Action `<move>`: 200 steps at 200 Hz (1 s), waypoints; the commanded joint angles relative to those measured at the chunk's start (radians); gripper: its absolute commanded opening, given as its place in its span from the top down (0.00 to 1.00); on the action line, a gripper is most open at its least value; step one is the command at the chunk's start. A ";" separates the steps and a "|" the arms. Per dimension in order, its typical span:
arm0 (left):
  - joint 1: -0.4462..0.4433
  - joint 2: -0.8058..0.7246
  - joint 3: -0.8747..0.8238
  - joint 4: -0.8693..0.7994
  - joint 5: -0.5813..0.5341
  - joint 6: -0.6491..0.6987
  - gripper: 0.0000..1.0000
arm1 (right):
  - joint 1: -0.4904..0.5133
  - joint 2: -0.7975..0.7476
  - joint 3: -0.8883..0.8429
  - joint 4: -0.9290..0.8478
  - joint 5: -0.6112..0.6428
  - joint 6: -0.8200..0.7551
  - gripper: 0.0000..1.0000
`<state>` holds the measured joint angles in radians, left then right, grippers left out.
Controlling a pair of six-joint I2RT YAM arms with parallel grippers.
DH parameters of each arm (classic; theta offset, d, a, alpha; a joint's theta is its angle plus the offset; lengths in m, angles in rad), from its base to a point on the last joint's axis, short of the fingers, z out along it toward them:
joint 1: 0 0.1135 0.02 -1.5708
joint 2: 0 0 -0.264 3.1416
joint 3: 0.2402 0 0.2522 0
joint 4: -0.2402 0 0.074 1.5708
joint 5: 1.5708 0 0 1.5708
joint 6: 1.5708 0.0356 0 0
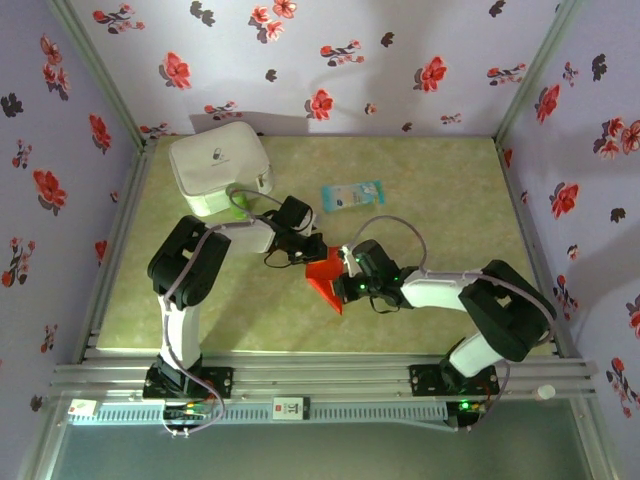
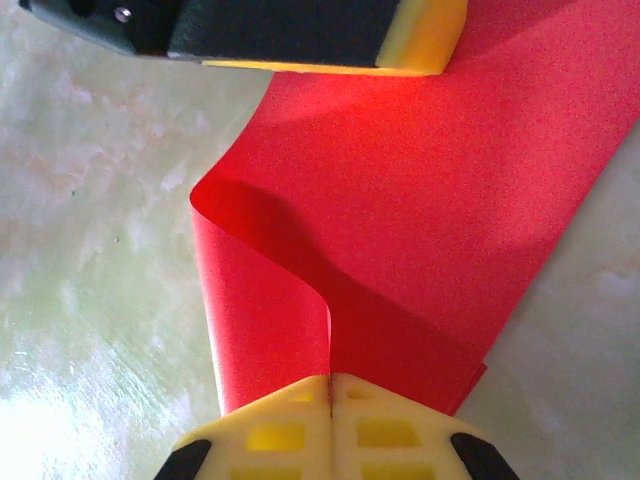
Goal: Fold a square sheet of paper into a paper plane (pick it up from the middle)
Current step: Third fold the triangle at the center of the table.
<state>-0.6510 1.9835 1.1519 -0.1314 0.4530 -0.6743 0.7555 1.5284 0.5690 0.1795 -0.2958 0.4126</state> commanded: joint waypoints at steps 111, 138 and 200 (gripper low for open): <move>-0.009 0.016 -0.040 -0.041 -0.042 -0.008 0.91 | -0.022 -0.007 0.034 -0.052 0.037 0.018 1.00; -0.009 0.015 -0.041 -0.037 -0.043 -0.011 0.90 | -0.024 0.001 0.043 -0.055 0.035 0.017 1.00; -0.010 0.014 -0.050 -0.030 -0.043 -0.014 0.90 | -0.028 0.022 0.050 -0.054 0.028 0.014 1.00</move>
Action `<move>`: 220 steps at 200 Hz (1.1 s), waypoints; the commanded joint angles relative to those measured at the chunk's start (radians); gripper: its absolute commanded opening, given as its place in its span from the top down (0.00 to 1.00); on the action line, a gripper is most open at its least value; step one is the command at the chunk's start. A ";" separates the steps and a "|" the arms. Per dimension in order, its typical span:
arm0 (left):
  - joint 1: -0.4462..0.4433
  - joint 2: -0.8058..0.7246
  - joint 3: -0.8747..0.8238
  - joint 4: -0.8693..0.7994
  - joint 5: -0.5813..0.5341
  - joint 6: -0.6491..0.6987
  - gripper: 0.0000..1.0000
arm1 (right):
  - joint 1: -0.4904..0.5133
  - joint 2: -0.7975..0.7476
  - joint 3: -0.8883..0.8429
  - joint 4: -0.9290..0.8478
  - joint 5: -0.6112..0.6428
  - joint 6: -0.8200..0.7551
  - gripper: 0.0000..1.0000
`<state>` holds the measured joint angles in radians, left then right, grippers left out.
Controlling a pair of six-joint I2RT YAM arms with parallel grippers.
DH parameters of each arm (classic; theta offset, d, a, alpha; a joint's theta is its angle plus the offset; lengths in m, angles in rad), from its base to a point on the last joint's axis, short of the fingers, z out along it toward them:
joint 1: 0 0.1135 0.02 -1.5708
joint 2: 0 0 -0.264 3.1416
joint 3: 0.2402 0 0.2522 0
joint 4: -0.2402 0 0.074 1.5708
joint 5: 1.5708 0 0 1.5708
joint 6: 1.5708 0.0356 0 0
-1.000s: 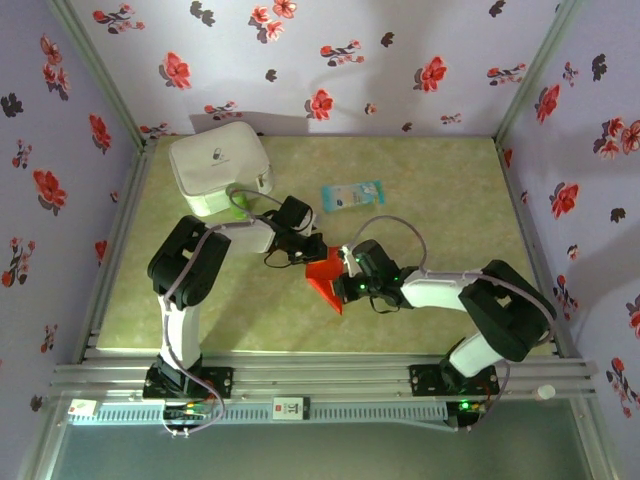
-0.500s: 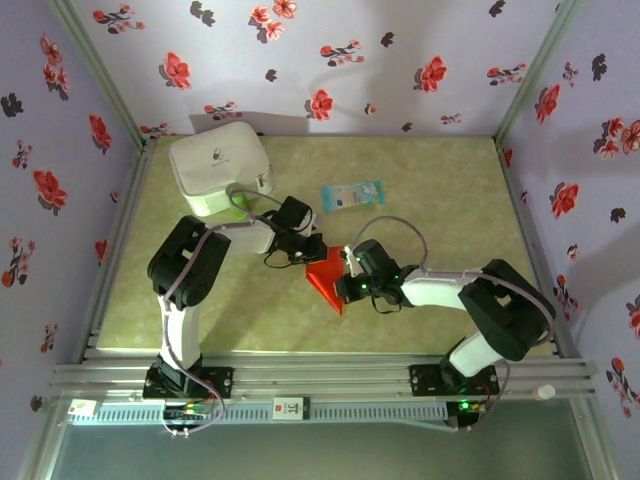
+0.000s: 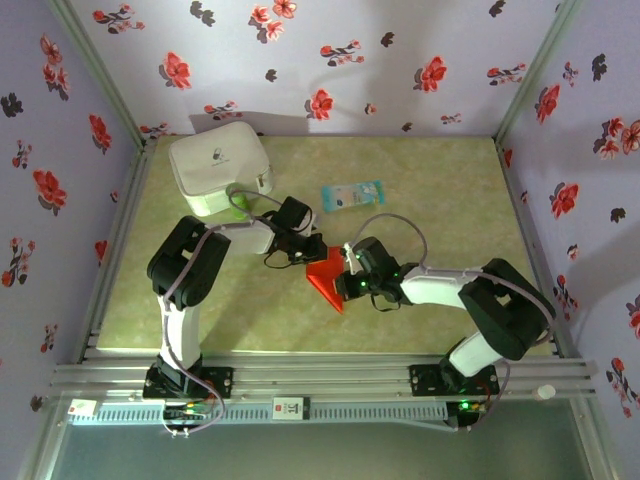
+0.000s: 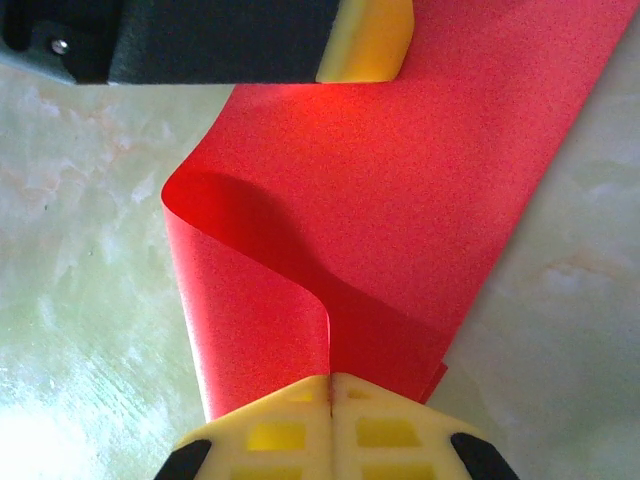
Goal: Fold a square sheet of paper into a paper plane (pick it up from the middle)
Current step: Third fold the triangle at the center of the table.
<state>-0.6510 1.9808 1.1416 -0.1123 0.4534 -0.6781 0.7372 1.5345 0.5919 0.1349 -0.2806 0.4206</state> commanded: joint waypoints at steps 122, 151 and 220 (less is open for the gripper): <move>-0.009 0.013 -0.049 -0.037 -0.043 -0.014 0.90 | -0.009 0.025 0.026 -0.027 0.035 0.007 1.00; -0.009 0.014 -0.049 -0.034 -0.042 -0.017 0.91 | -0.009 0.034 0.031 -0.026 0.027 0.010 1.00; -0.008 0.013 -0.048 -0.036 -0.043 -0.016 0.90 | -0.009 0.050 0.035 -0.030 0.024 0.014 1.00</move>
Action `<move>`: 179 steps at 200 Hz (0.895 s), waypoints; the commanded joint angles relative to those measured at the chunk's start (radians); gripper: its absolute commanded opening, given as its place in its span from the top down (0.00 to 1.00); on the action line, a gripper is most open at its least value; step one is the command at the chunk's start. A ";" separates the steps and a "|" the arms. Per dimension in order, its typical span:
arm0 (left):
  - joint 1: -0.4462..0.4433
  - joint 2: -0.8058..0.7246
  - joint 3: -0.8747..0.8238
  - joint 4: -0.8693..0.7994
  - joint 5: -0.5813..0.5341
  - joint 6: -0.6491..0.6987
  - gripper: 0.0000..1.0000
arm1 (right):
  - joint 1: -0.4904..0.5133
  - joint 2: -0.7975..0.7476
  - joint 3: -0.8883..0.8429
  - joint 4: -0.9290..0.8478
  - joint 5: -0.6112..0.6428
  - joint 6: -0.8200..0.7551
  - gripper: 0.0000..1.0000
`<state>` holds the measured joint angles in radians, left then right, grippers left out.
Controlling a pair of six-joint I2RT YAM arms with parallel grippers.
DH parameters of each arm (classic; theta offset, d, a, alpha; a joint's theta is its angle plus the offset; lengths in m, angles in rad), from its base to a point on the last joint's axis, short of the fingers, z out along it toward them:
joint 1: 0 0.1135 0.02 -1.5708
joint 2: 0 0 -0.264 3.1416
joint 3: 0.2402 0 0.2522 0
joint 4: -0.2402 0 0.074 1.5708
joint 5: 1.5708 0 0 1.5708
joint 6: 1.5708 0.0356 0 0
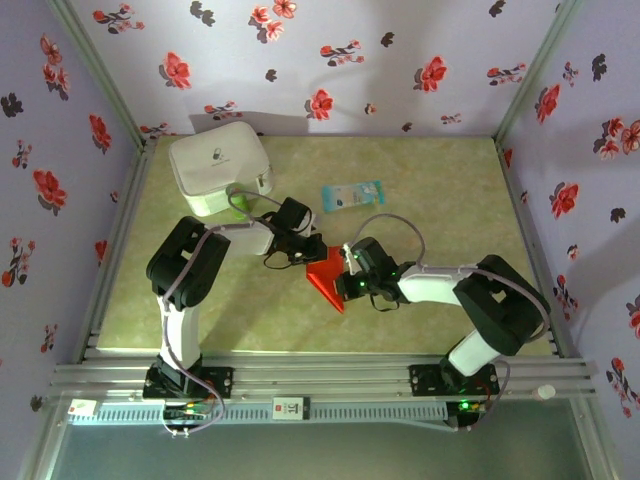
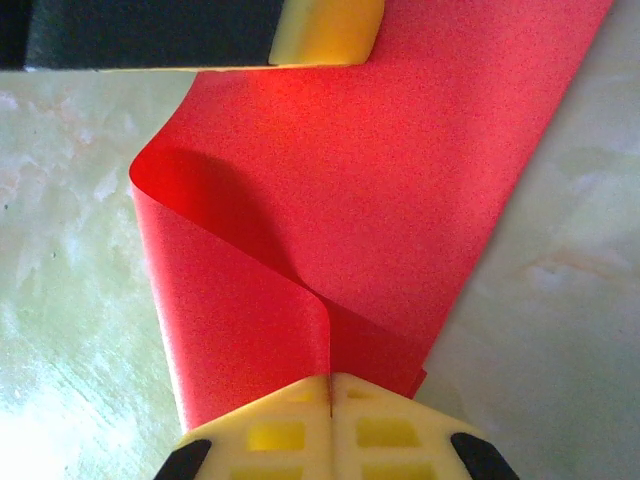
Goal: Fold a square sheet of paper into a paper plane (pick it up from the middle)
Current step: Third fold the triangle at the center of the table.
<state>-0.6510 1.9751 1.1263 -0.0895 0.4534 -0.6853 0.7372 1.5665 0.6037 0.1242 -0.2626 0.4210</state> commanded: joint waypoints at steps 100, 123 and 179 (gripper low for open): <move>-0.007 -0.095 0.037 -0.096 -0.082 0.007 0.76 | -0.009 0.023 0.014 -0.015 0.000 0.013 1.00; -0.007 -0.156 0.018 -0.092 -0.102 -0.007 0.74 | -0.009 0.026 0.013 -0.012 -0.003 0.015 1.00; -0.026 -0.343 -0.214 0.091 -0.085 -0.153 0.90 | -0.009 0.027 0.016 -0.015 0.000 0.012 1.00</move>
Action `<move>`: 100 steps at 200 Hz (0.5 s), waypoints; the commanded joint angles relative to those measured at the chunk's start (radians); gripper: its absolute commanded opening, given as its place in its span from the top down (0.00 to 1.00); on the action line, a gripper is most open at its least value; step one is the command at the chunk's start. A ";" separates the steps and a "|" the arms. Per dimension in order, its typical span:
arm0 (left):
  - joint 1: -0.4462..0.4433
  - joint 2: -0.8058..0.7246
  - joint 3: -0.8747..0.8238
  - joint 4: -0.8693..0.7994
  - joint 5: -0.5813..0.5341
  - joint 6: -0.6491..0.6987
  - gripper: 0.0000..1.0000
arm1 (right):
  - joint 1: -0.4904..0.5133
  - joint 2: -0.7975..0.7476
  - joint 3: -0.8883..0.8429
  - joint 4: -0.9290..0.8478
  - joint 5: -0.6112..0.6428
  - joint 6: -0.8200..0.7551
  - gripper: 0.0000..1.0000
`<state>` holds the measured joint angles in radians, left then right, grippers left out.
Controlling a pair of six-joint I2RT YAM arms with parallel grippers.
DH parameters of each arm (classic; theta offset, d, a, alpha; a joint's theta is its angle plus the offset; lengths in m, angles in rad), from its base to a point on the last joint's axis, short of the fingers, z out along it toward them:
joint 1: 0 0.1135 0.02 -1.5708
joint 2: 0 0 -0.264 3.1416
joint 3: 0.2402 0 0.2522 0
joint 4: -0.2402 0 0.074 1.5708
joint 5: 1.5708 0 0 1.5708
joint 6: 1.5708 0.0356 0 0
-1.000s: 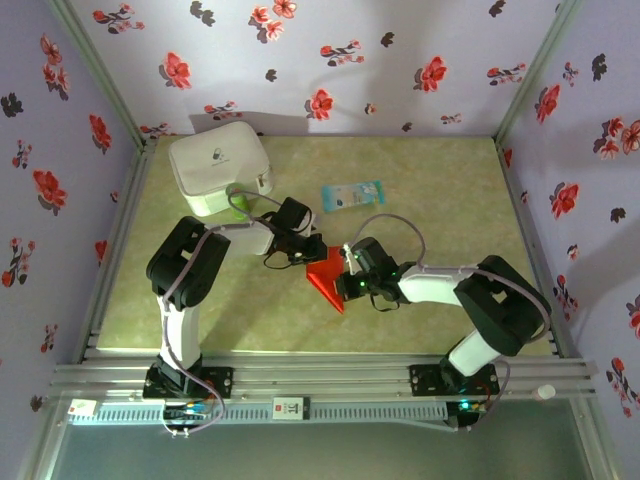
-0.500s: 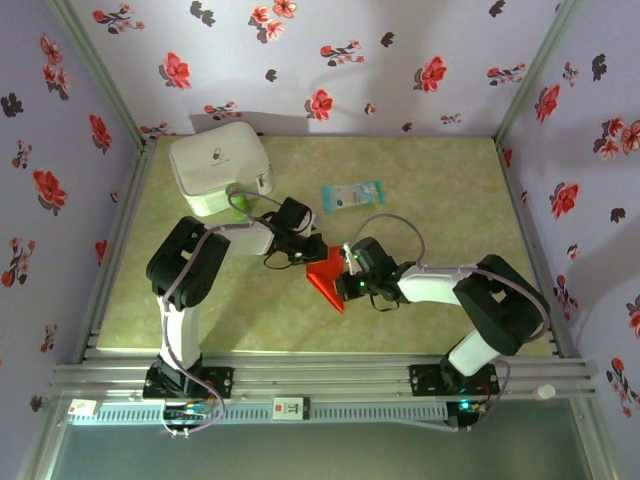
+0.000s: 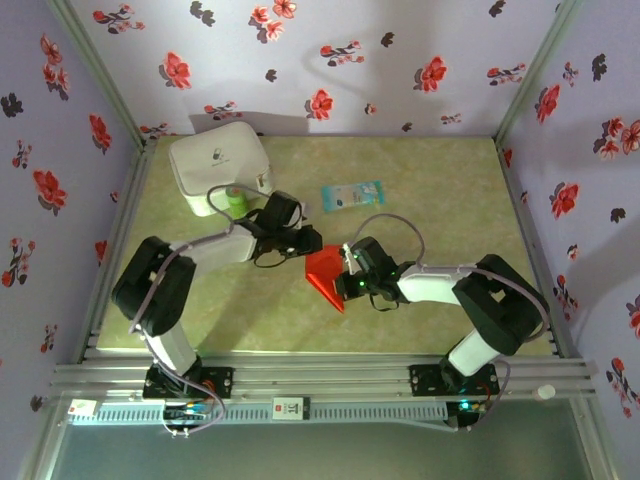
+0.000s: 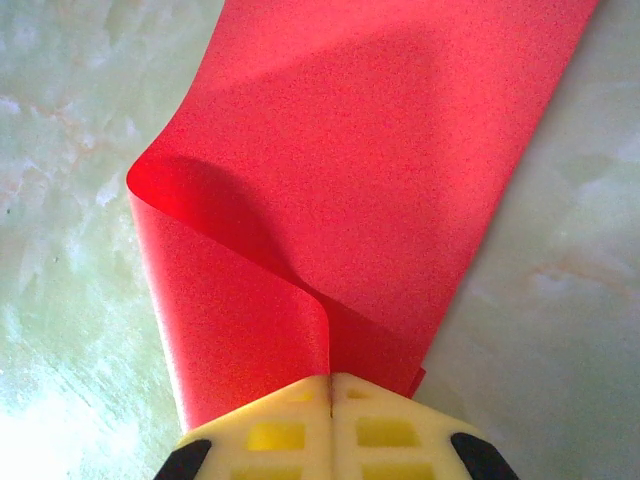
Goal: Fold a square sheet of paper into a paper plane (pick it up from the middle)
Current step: Third fold the triangle at the center of the table.
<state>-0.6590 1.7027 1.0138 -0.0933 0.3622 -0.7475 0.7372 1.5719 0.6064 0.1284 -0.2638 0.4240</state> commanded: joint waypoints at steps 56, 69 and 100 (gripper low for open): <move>-0.090 -0.130 -0.341 0.477 0.023 -0.326 1.00 | -0.009 0.016 0.021 -0.023 0.011 0.015 1.00; -0.116 -0.115 -0.362 0.532 0.012 -0.357 1.00 | -0.009 0.016 0.020 -0.022 0.017 0.016 1.00; -0.143 -0.057 -0.405 0.650 -0.017 -0.429 1.00 | -0.009 0.016 0.021 -0.027 0.019 0.021 1.00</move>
<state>-0.7879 1.5982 0.6365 0.3882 0.3695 -1.0817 0.7372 1.5730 0.6098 0.1272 -0.2623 0.4301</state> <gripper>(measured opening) 0.045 0.046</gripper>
